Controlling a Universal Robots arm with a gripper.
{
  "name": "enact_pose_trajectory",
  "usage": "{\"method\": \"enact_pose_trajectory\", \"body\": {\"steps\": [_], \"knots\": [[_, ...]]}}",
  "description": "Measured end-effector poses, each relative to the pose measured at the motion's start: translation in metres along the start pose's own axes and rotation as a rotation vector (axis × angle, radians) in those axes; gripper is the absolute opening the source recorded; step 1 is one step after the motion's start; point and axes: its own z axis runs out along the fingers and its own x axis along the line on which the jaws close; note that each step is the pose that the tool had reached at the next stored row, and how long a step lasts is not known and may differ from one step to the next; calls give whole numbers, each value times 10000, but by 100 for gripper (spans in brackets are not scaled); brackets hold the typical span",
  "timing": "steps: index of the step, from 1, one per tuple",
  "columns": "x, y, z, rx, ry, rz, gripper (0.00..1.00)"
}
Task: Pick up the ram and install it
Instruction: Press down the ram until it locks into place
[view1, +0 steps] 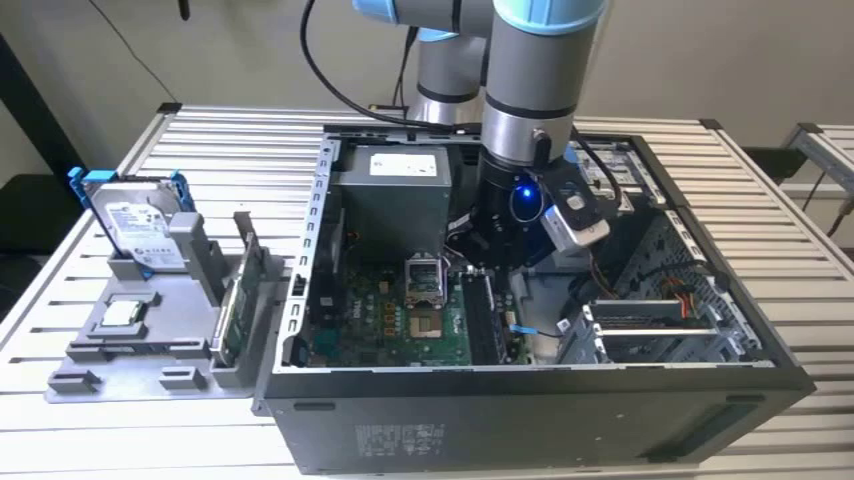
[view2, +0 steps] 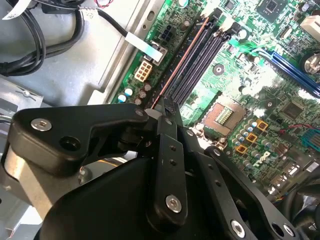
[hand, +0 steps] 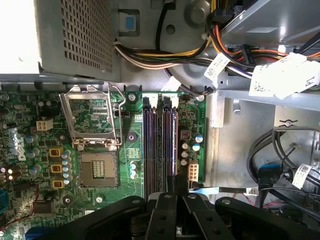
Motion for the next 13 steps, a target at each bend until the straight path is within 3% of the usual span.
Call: {"method": "enact_pose_trajectory", "body": {"steps": [5, 10, 13], "knots": [[-5, -1, -2, 2, 38, -4, 11], [-34, -11, 1, -73, 252, -25, 11], [-35, -11, 1, -75, 271, -26, 11]]}}
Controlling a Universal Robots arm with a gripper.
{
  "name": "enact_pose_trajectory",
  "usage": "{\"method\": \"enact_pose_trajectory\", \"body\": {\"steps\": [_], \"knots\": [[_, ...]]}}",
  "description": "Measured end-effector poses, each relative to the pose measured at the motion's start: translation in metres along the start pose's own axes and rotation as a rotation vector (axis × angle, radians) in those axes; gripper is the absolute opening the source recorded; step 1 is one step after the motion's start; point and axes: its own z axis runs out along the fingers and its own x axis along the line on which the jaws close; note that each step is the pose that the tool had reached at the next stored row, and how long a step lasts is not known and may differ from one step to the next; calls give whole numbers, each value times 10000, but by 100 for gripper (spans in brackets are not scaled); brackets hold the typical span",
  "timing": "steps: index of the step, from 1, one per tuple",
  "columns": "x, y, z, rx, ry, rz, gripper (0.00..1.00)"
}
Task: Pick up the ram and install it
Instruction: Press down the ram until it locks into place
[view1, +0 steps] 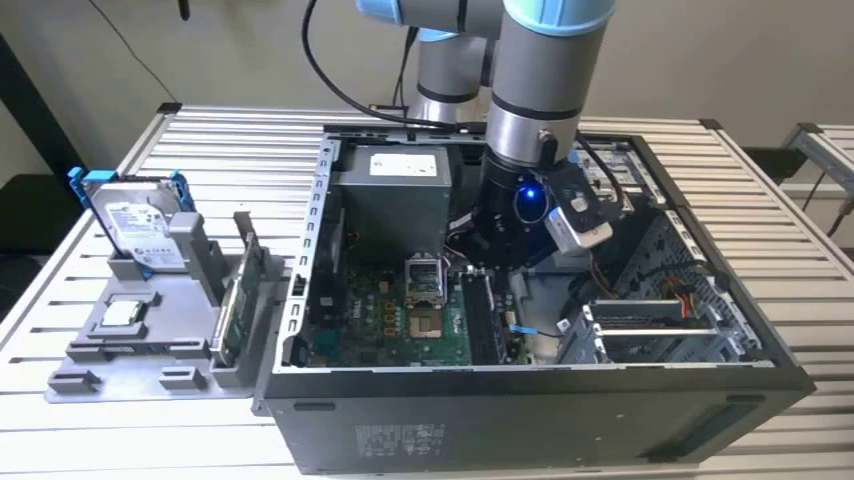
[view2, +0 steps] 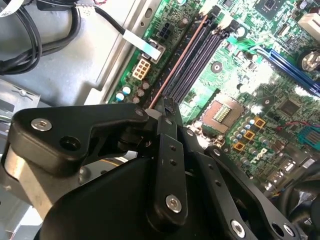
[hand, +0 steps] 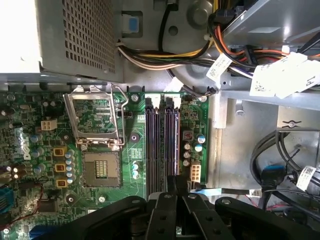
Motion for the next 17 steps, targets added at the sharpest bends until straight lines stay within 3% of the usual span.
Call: {"method": "enact_pose_trajectory", "body": {"steps": [6, 17], "knots": [[-1, 0, 1, -4, -18, -198, 11], [-1, 0, 1, -26, -173, -1735, 11]]}}
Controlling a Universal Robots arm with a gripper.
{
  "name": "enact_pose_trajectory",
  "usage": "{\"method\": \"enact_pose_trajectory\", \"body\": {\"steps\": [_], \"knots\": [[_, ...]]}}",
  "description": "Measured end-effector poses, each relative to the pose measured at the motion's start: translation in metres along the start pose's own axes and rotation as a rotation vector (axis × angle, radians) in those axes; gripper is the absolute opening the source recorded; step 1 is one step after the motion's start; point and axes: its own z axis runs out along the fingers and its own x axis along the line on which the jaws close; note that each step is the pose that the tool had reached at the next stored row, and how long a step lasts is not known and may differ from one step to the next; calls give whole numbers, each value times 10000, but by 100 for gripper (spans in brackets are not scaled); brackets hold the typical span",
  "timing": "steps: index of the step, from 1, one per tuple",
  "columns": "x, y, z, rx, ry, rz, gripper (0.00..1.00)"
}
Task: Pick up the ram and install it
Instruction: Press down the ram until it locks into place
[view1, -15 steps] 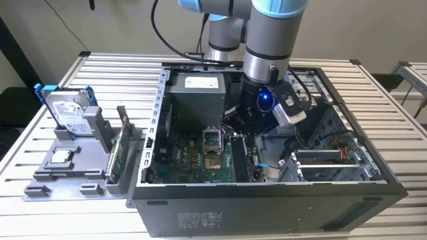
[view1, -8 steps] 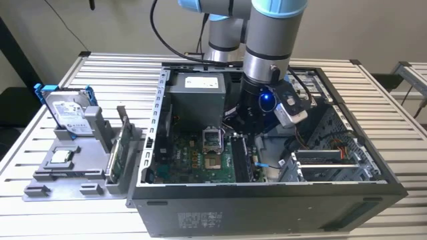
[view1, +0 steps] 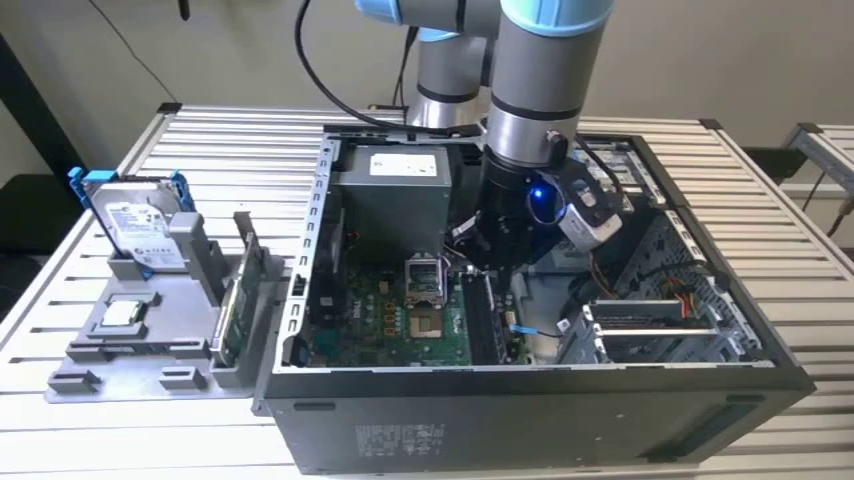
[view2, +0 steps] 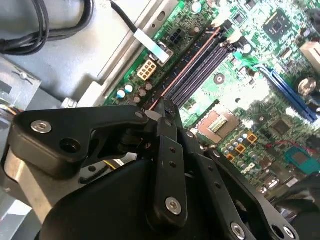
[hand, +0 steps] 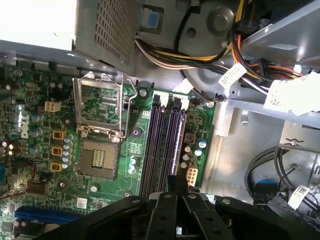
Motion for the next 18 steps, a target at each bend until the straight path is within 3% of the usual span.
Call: {"method": "enact_pose_trajectory", "body": {"steps": [18], "knots": [[0, 0, 0, -25, -178, -1771, 11]]}}
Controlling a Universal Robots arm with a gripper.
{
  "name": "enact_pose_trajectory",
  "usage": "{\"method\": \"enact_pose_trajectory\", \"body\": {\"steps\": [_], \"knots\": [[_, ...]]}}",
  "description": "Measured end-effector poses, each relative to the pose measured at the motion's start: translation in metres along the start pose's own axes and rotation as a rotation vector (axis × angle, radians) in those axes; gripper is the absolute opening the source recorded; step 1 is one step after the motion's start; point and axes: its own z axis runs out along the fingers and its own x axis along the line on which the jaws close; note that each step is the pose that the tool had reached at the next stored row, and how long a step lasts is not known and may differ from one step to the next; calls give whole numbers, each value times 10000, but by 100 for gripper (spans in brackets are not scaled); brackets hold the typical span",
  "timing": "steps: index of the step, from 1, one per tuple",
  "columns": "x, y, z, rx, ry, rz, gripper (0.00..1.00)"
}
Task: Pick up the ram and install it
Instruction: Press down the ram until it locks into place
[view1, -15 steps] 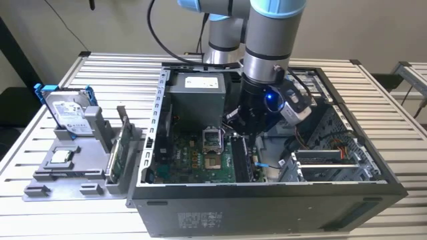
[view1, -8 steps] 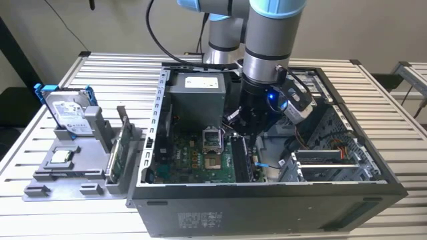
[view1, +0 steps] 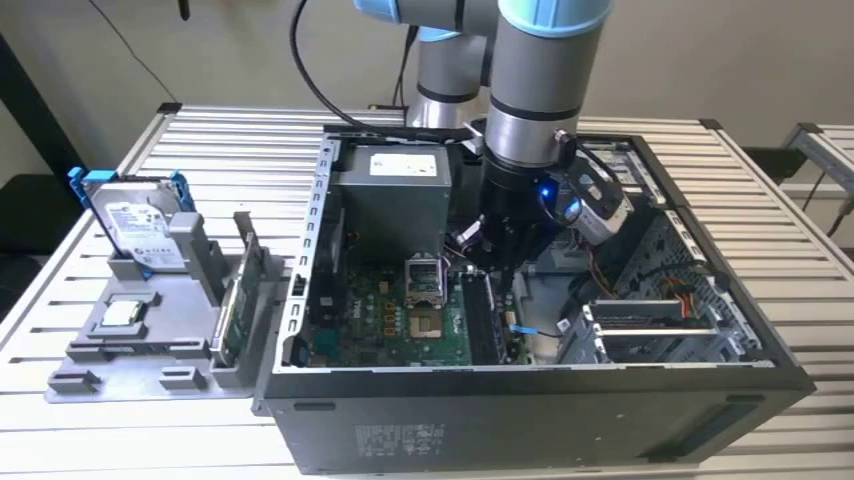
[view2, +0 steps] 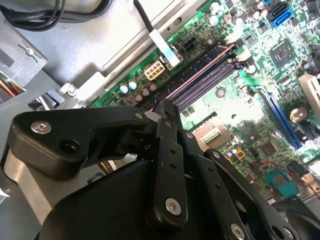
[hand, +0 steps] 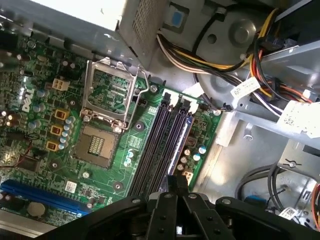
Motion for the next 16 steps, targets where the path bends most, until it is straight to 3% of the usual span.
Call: {"method": "enact_pose_trajectory", "body": {"steps": [8, 16], "knots": [[0, 0, 0, -7, -51, -500, 11], [0, 0, 1, -23, -156, -1546, 11]]}}
